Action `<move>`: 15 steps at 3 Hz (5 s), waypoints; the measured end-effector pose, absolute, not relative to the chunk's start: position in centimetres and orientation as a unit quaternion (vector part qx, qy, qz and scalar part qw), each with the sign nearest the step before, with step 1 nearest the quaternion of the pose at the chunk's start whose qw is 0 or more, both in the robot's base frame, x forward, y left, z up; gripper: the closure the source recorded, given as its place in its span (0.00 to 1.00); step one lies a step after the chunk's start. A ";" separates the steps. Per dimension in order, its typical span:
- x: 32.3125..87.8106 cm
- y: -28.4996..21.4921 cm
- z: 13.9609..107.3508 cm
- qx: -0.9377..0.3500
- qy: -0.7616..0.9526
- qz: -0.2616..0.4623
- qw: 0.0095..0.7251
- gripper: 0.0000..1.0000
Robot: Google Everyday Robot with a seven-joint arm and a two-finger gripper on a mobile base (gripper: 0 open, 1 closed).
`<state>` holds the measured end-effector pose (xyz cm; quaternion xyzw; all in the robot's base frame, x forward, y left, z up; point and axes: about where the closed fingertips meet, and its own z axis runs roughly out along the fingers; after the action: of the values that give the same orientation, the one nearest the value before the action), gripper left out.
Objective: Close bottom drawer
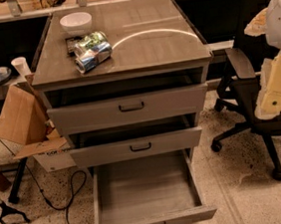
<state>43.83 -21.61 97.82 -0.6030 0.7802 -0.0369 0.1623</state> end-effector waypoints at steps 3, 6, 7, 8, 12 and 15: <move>44.3 -19.5 96.6 -0.648 0.744 0.022 0.159 0.00; 47.1 -21.4 91.6 -0.585 0.763 0.205 0.183 0.00; 47.2 -21.4 91.6 -0.585 0.763 0.204 0.184 0.00; 47.0 -21.7 92.5 -0.578 0.769 0.178 0.206 0.00; 49.1 -28.1 91.9 -0.553 0.735 0.257 0.295 0.00; 49.4 -27.0 92.0 -0.592 0.721 0.188 0.307 0.00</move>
Offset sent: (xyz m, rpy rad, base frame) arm 0.0000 0.0334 -0.0133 0.0109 0.0692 0.1791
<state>49.39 -26.96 91.96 -0.5917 0.7212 0.1879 0.3073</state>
